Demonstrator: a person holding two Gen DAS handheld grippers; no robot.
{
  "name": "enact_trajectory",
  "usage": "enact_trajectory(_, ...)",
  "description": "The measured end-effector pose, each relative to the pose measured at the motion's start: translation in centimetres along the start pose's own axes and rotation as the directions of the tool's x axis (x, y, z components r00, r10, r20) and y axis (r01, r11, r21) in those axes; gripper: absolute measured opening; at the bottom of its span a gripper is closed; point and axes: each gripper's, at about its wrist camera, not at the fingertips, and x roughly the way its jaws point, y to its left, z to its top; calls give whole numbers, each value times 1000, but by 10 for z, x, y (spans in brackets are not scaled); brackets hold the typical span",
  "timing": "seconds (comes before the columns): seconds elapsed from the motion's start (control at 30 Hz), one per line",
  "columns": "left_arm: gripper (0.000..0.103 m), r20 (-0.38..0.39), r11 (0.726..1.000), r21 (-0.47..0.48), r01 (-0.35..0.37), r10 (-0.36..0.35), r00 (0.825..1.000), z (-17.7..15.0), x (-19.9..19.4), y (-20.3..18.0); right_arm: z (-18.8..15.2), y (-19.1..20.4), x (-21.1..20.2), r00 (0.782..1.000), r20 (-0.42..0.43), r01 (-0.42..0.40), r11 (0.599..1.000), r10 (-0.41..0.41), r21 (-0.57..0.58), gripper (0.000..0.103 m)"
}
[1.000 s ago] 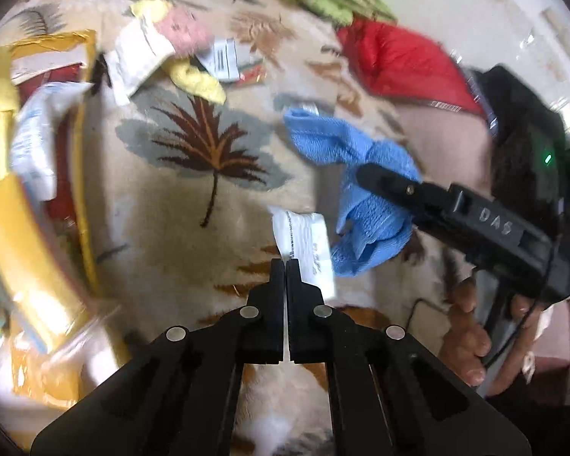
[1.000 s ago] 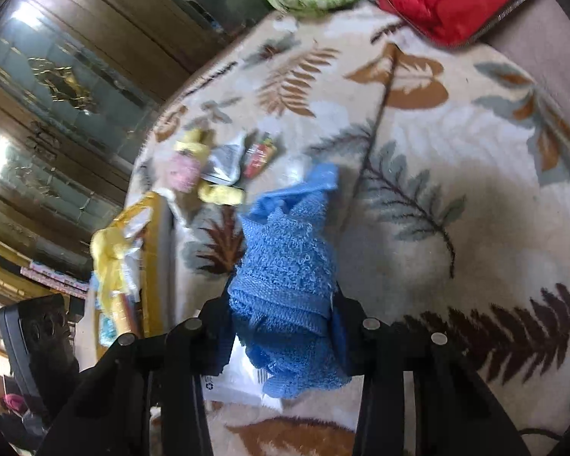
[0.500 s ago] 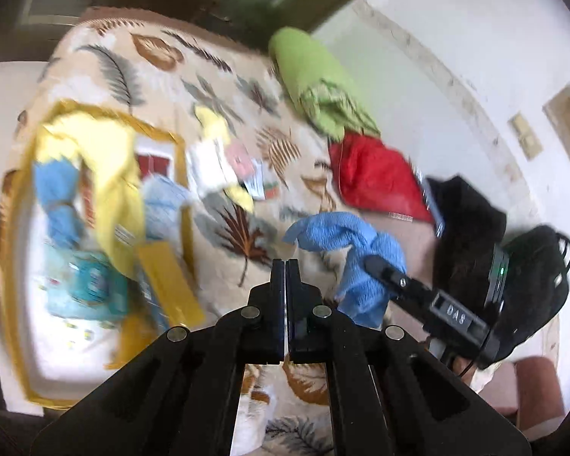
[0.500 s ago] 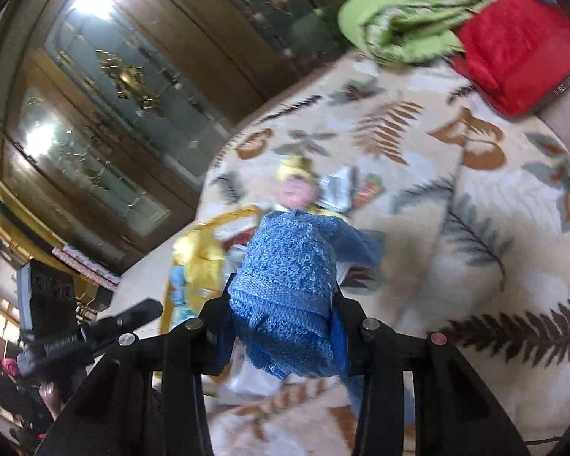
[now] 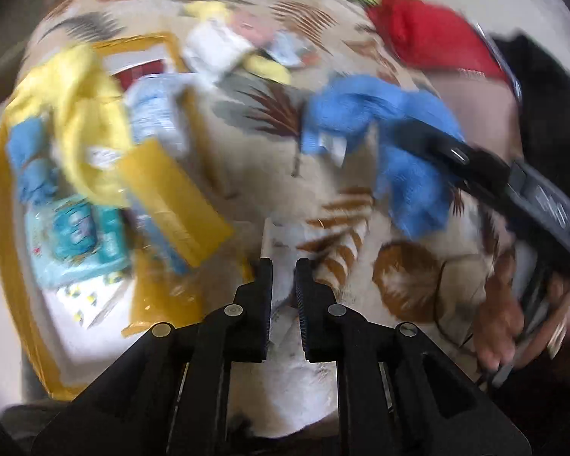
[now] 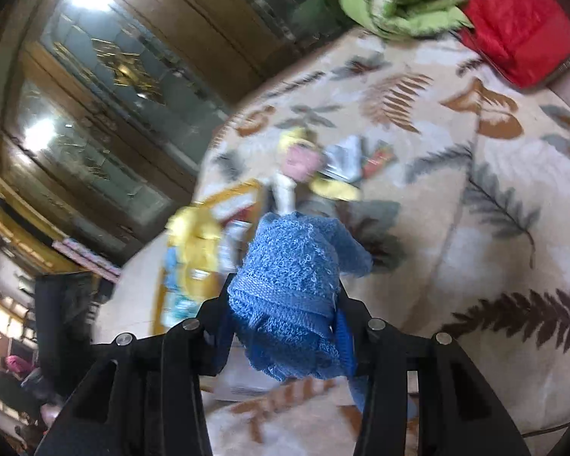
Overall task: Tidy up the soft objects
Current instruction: 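Carry the blue towel and white packet over the tray with both tools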
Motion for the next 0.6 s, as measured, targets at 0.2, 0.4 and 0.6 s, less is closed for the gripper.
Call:
enact_trajectory(0.2, 18, 0, 997, -61, 49, -49, 999, 5, 15, 6, -6, -23, 10, 999, -32, -14, 998, 15, 58, 45)
enact_trajectory(0.4, 22, -53, 997, -49, 54, -56, 997, 7, 33, -5, -7, -29, 16, 998, -48, -25, 998, 28, 65, 45)
enact_trajectory(0.6, 7, -29, 994, -93, 64, -67, 997, 14, 35, -1, -7, -34, 12, 998, -55, -25, 997, 29, 75, 44)
